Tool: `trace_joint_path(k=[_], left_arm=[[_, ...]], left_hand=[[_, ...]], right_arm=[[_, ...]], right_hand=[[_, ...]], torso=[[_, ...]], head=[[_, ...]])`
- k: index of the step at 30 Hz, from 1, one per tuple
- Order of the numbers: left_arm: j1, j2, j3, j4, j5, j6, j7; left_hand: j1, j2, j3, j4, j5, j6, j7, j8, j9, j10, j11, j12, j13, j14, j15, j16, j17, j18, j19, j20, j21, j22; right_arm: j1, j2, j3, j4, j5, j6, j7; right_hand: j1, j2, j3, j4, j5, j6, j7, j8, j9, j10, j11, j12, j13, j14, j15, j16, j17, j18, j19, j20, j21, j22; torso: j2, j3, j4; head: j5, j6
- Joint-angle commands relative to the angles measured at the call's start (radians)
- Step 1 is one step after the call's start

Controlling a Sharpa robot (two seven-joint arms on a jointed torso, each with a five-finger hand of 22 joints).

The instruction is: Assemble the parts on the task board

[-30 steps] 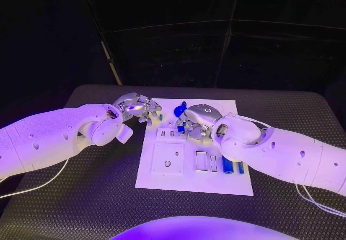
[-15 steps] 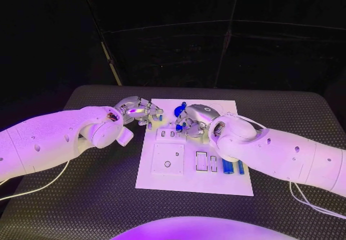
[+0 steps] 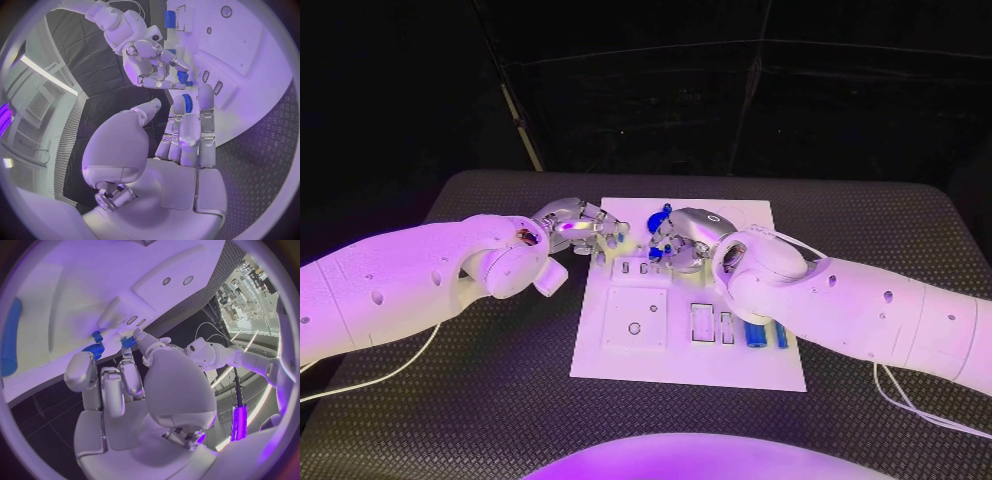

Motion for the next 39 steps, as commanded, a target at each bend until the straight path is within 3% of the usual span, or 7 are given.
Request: trace_joint_path(k=[1,4,8,17,24,39], left_arm=[[-0.005,0.001,0.001,0.005,-0.004,0.057,-0.031],[-0.013,0.001,0.001,0.009,-0.007,0.066,-0.037],[-0.024,0.001,0.001,0.015,-0.009,0.054,-0.025],[-0.033,0.010,0.001,0.013,0.026,0.017,0.009],[-0.036,0.029,0.001,0.009,0.036,-0.006,0.047],[-0.037,0.044,0.001,0.006,0.042,0.000,0.055]], left_hand=[[-0.023,0.011,-0.021,0.022,0.000,0.014,-0.001,-0.015,-0.015,0.022,-0.001,0.015,0.003,0.035,-0.003,0.064,0.060,0.007,0.045,-0.002,0.063,0.069],[-0.057,0.035,-0.052,0.061,0.001,0.027,-0.004,-0.041,-0.040,0.048,-0.007,0.044,0.014,0.078,-0.008,0.152,0.144,-0.013,0.112,-0.008,0.171,0.188],[-0.078,0.051,-0.090,0.089,0.000,0.040,-0.008,-0.066,-0.066,0.063,-0.009,0.075,0.029,0.104,-0.011,0.216,0.207,-0.029,0.156,-0.012,0.256,0.283],[-0.090,0.064,-0.170,0.124,0.000,0.041,-0.002,-0.118,-0.112,0.066,-0.005,0.119,0.056,0.121,-0.008,0.264,0.257,-0.042,0.180,-0.011,0.330,0.367],[-0.091,0.087,-0.231,0.154,0.000,0.065,-0.010,-0.141,-0.143,0.083,-0.011,0.159,0.079,0.142,-0.013,0.310,0.308,-0.055,0.211,-0.013,0.403,0.453],[-0.075,0.116,-0.319,0.185,0.000,0.068,-0.012,-0.184,-0.186,0.082,-0.013,0.179,0.093,0.150,-0.014,0.329,0.330,-0.060,0.216,-0.015,0.438,0.494]], right_arm=[[0.001,-0.002,0.000,0.007,0.015,-0.042,-0.017],[0.001,-0.010,0.000,0.018,0.020,-0.079,-0.007],[0.000,-0.027,0.000,0.038,0.031,-0.131,0.017],[-0.001,-0.055,0.000,0.064,0.052,-0.169,0.046],[-0.001,-0.052,0.000,0.073,0.062,-0.177,0.058],[-0.002,-0.047,0.000,0.078,0.066,-0.184,0.068]], right_hand=[[-0.009,-0.002,-0.003,0.003,0.007,-0.004,0.000,-0.005,0.000,-0.002,0.007,-0.002,0.016,0.096,0.006,0.000,0.234,0.006,0.002,0.009,-0.001,0.000],[-0.008,-0.001,-0.004,0.004,0.012,-0.001,0.000,-0.004,0.001,0.000,0.008,0.000,0.019,0.096,0.006,0.002,0.236,0.005,0.003,0.009,0.000,0.003],[-0.003,0.001,-0.005,0.004,0.025,0.004,0.000,-0.003,0.002,0.003,0.008,0.004,0.022,0.097,0.006,0.003,0.238,0.005,0.006,0.010,0.002,0.006],[-0.002,0.002,-0.005,0.005,0.028,0.006,0.001,-0.002,0.003,0.003,0.008,0.004,0.022,0.097,0.007,0.003,0.238,0.005,0.006,0.010,0.002,0.007],[-0.001,0.003,-0.005,0.005,0.029,0.007,0.001,-0.002,0.003,0.003,0.008,0.003,0.021,0.097,0.007,0.004,0.239,0.005,0.007,0.010,0.002,0.007],[-0.001,0.002,-0.005,0.005,0.030,0.007,0.001,-0.002,0.003,0.002,0.008,0.003,0.021,0.097,0.007,0.004,0.240,0.005,0.007,0.010,0.002,0.007]], torso=[[0.000,0.0005,-0.0002],[0.000,-0.0002,0.0007],[0.000,-0.0004,0.0010],[-0.001,0.0008,-0.0014],[0.000,0.0000,0.0006],[0.000,-0.0004,0.0007]], head=[[0.001,0.004],[0.001,0.008],[0.002,0.012],[0.004,0.017],[0.002,0.021],[0.006,0.017]])
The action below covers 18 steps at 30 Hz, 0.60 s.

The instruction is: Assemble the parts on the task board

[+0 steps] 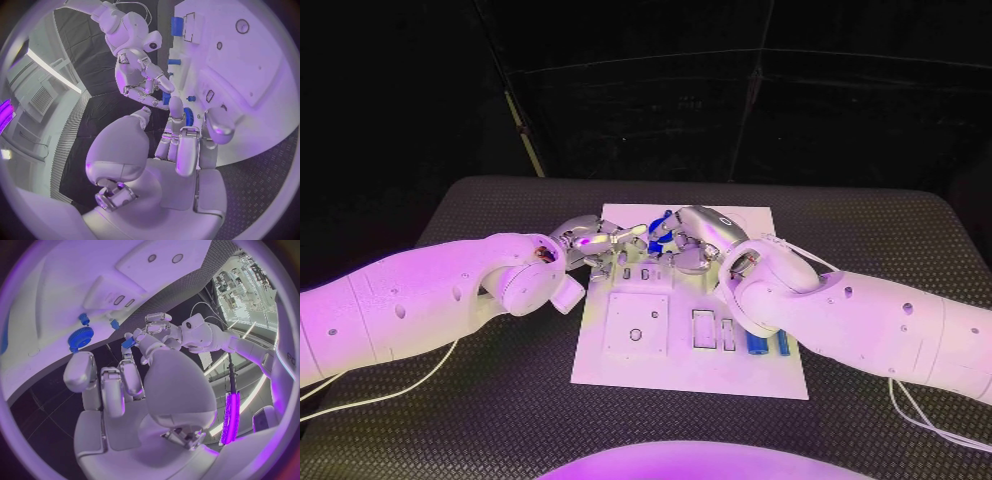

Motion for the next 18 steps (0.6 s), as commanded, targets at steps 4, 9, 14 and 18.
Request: trace_joint_path(k=[4,9,14,18], left_arm=[[0.001,0.003,0.001,0.000,0.012,0.006,0.013],[0.001,0.004,0.001,0.000,0.012,0.012,0.008],[0.001,0.006,0.001,0.003,0.012,0.015,0.008],[0.001,0.004,0.001,0.008,0.012,0.016,0.010]], left_hand=[[0.006,0.013,-0.017,0.002,0.000,0.007,-0.001,-0.010,-0.008,0.004,0.003,0.006,0.003,0.082,-0.004,0.006,0.190,-0.014,0.006,0.000,0.009,0.006],[0.013,0.020,-0.032,0.003,0.000,0.018,0.000,-0.012,-0.014,0.004,0.003,0.008,0.005,0.083,-0.003,0.009,0.194,-0.015,0.007,0.001,0.013,0.011],[0.018,0.025,-0.043,0.003,0.000,0.027,0.000,-0.012,-0.018,0.004,0.003,0.010,0.007,0.084,-0.003,0.010,0.195,-0.015,0.007,0.001,0.017,0.016],[0.020,0.027,-0.048,0.003,0.000,0.030,0.000,-0.013,-0.020,0.004,0.003,0.011,0.007,0.084,-0.003,0.011,0.196,-0.015,0.007,0.001,0.017,0.017]], right_arm=[[0.001,-0.001,0.000,0.005,0.004,-0.033,0.017],[0.001,-0.002,0.001,0.005,0.004,-0.038,0.017],[0.001,0.001,0.001,0.002,0.004,-0.033,0.016],[0.001,0.004,0.001,0.000,0.004,-0.025,0.014]], right_hand=[[-0.001,0.002,-0.003,0.003,0.008,0.007,0.002,0.001,0.002,-0.001,0.005,0.003,0.021,0.097,0.007,0.004,0.240,0.005,0.003,0.007,0.003,0.002],[-0.001,0.002,-0.003,0.003,0.008,0.007,0.002,0.001,0.002,-0.001,0.005,0.003,0.021,0.097,0.007,0.004,0.240,0.005,0.004,0.007,0.003,0.002],[-0.001,0.002,-0.003,0.003,0.008,0.007,0.002,0.001,0.002,-0.001,0.005,0.003,0.021,0.097,0.007,0.004,0.240,0.005,0.004,0.007,0.003,0.002],[-0.001,0.002,-0.003,0.003,0.009,0.008,0.002,0.001,0.002,-0.001,0.005,0.003,0.021,0.097,0.007,0.004,0.240,0.005,0.003,0.007,0.002,0.001]], torso=[[0.000,0.0001,0.0000],[0.000,0.0004,0.0003],[0.000,-0.0001,0.0008],[0.000,-0.0001,-0.0007]], head=[[0.001,-0.003],[0.001,-0.005],[0.001,-0.004],[0.001,-0.006]])
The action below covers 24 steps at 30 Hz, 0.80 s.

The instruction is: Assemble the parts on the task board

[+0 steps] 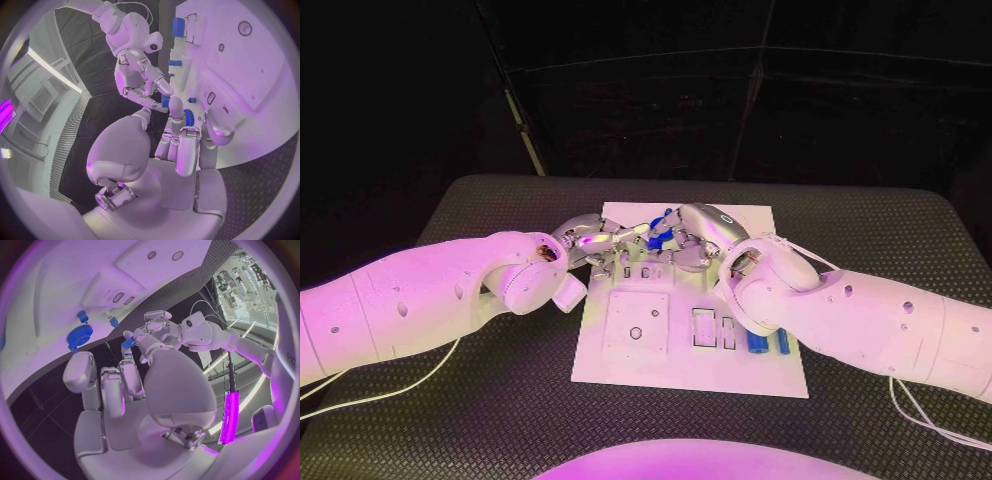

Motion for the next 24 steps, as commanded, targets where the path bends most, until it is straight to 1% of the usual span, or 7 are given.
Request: trace_joint_path(k=[1,5,10,13,15,18,24], left_arm=[[0.001,-0.001,0.001,0.006,0.008,0.011,0.011],[0.001,-0.002,0.001,0.007,0.008,0.010,0.015],[0.001,-0.003,0.001,0.010,0.008,0.011,0.018],[0.001,-0.003,0.001,0.010,0.008,0.013,0.019],[0.001,-0.003,0.001,0.009,0.008,0.013,0.019],[0.001,-0.003,0.001,0.009,0.008,0.015,0.019],[0.001,-0.002,0.001,0.007,0.008,0.015,0.020]], left_hand=[[0.004,0.009,-0.011,-0.001,0.000,0.008,0.001,-0.006,-0.003,0.004,0.003,0.005,0.001,0.085,-0.004,0.006,0.197,-0.016,0.007,0.001,0.004,0.003],[0.009,0.011,-0.016,-0.002,0.000,0.011,-0.001,-0.008,-0.005,0.005,0.002,0.006,0.002,0.086,-0.004,0.008,0.198,-0.016,0.009,0.001,0.008,0.007],[0.012,0.014,-0.021,-0.003,0.000,0.015,-0.002,-0.008,-0.007,0.007,0.001,0.007,0.003,0.086,-0.005,0.009,0.200,-0.017,0.010,0.001,0.011,0.012],[0.016,0.017,-0.026,-0.003,0.000,0.021,-0.004,-0.008,-0.009,0.008,0.000,0.008,0.003,0.087,-0.006,0.010,0.201,-0.017,0.011,0.000,0.013,0.014],[0.019,0.021,-0.035,-0.002,0.000,0.033,-0.005,-0.006,-0.011,0.009,-0.001,0.009,0.004,0.087,-0.007,0.011,0.202,-0.018,0.011,0.000,0.016,0.017],[0.026,0.028,-0.051,-0.001,0.000,0.067,-0.007,0.004,-0.011,0.012,-0.004,0.009,0.005,0.088,-0.009,0.013,0.204,-0.018,0.013,-0.002,0.020,0.024],[0.032,0.035,-0.067,-0.001,0.000,0.095,-0.013,0.012,-0.012,0.014,-0.008,0.009,0.005,0.089,-0.012,0.014,0.207,-0.019,0.014,-0.004,0.025,0.029]], right_arm=[[0.001,0.004,0.001,0.000,0.001,-0.006,0.007],[0.001,0.008,0.001,-0.003,0.001,0.002,0.004],[0.001,0.012,0.001,-0.008,-0.002,0.011,-0.002],[0.001,0.012,0.001,-0.010,-0.002,0.014,-0.007],[0.001,0.012,0.001,-0.011,-0.003,0.016,-0.010],[0.001,0.012,0.001,-0.012,-0.004,0.018,-0.014],[0.001,0.015,0.001,-0.016,-0.006,0.025,-0.020]], right_hand=[[-0.001,0.002,-0.003,0.003,0.003,0.006,0.000,0.001,0.001,-0.001,0.005,0.003,0.021,0.097,0.007,0.004,0.240,0.005,0.000,0.004,0.002,0.000],[-0.001,0.002,-0.003,0.003,0.003,0.006,0.000,0.001,0.001,-0.001,0.005,0.003,0.021,0.097,0.007,0.004,0.240,0.005,0.000,0.004,0.002,0.000],[-0.001,0.002,-0.003,0.003,0.003,0.006,0.000,0.001,0.001,-0.001,0.005,0.003,0.021,0.097,0.007,0.004,0.240,0.005,0.000,0.004,0.002,0.000],[-0.001,0.002,-0.004,0.003,0.003,0.005,0.000,0.001,0.001,-0.002,0.005,0.002,0.020,0.097,0.007,0.004,0.240,0.005,-0.001,0.004,0.002,0.000],[-0.001,0.002,-0.004,0.003,0.003,0.005,0.000,0.001,0.001,-0.002,0.005,0.002,0.019,0.097,0.007,0.003,0.239,0.005,-0.001,0.004,0.001,-0.002],[-0.001,0.002,-0.004,0.003,0.003,0.005,0.000,0.001,0.001,-0.002,0.005,0.002,0.019,0.097,0.007,0.003,0.239,0.005,-0.001,0.004,0.001,-0.002],[-0.001,0.002,-0.004,0.003,0.003,0.005,0.000,0.001,0.001,-0.002,0.005,0.002,0.019,0.097,0.007,0.003,0.239,0.005,-0.001,0.004,0.001,-0.002]], torso=[[0.000,-0.0001,-0.0010],[0.000,-0.0003,0.0004],[0.000,-0.0005,-0.0006],[-0.001,0.0001,-0.0009],[-0.001,0.0002,-0.0008],[-0.001,0.0002,-0.0005],[0.000,0.0002,0.0000]], head=[[0.000,-0.001],[0.000,-0.003],[0.001,-0.004],[0.002,-0.005],[0.002,-0.005],[0.001,-0.005],[0.002,-0.005]])
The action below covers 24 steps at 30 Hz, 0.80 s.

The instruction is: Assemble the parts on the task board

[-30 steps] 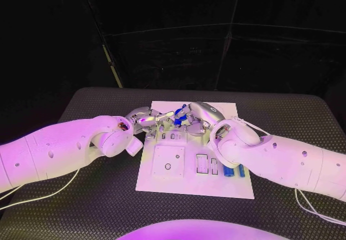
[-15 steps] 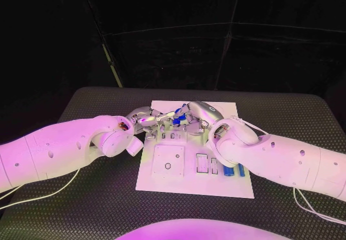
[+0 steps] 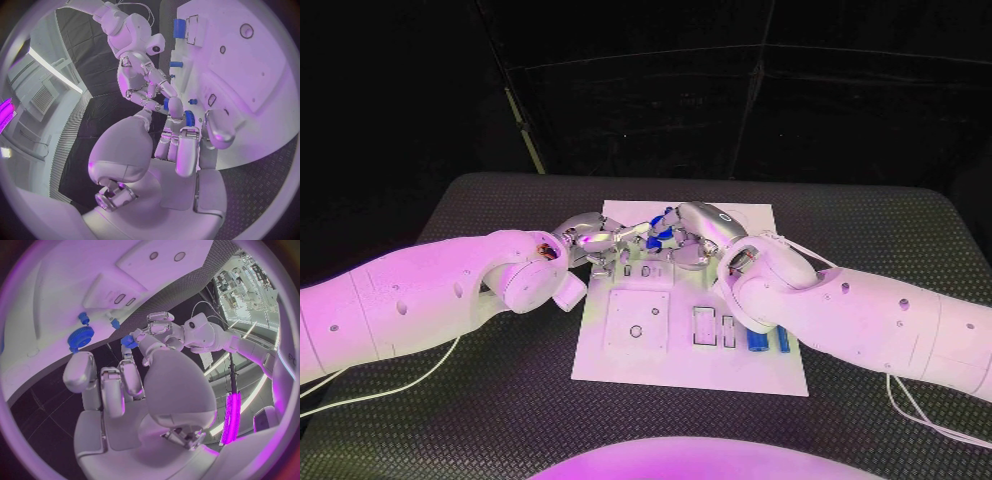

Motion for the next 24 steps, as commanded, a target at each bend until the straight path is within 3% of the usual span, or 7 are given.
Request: trace_joint_path(k=[1,24], left_arm=[[0.001,0.002,0.001,0.002,0.006,0.011,0.018],[0.001,0.004,0.001,-0.002,0.006,0.009,0.017]], left_hand=[[0.003,0.006,-0.008,0.000,0.000,0.009,0.002,0.005,-0.002,0.005,-0.002,0.004,0.001,0.085,-0.008,0.004,0.207,-0.019,0.004,-0.002,0.004,0.002],[0.015,0.011,-0.023,-0.003,0.000,0.026,-0.003,0.007,-0.004,0.006,-0.006,0.003,0.001,0.088,-0.012,0.009,0.213,-0.021,0.008,-0.004,0.011,0.011]], right_arm=[[0.001,0.003,0.001,0.000,-0.005,0.014,-0.010],[0.001,0.018,0.000,-0.015,-0.007,0.054,-0.025]], right_hand=[[-0.001,0.002,-0.004,0.004,0.004,0.005,0.000,0.001,0.001,-0.002,0.005,0.002,0.019,0.097,0.007,0.003,0.239,0.005,-0.001,0.004,0.001,-0.001],[-0.003,0.002,-0.007,0.007,0.003,0.006,0.001,0.001,0.001,-0.003,0.007,0.002,0.019,0.096,0.008,0.002,0.237,0.006,-0.002,0.004,0.000,-0.003]], torso=[[0.001,0.0004,0.0002],[0.001,0.0009,-0.0002]], head=[[-0.001,0.000],[-0.001,-0.007]])
